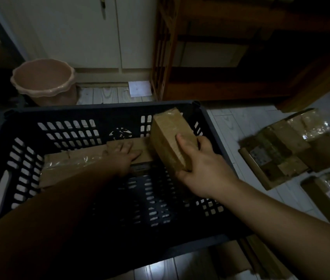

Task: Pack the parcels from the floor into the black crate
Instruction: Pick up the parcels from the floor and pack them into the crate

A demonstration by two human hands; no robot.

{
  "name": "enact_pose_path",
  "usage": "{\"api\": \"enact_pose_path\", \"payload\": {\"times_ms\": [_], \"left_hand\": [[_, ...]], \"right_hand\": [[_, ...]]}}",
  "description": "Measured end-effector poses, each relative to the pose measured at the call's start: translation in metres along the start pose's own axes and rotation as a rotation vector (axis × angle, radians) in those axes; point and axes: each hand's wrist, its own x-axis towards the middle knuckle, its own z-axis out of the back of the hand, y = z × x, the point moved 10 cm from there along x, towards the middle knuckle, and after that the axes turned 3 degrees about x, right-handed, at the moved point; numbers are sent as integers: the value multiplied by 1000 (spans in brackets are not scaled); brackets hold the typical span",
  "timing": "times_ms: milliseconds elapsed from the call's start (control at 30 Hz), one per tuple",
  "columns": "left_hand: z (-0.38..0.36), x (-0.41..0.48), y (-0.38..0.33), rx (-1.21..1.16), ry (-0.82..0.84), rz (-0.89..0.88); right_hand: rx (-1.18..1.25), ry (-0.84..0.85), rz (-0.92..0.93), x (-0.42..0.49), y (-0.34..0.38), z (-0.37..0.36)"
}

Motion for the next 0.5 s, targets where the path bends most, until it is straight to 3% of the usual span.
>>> {"api": "enact_pose_path", "payload": {"times_ms": [500], "left_hand": [[-8, 8, 5, -4, 82, 31]], "right_hand": [[-2, 123, -98, 80, -38, -76]]}}
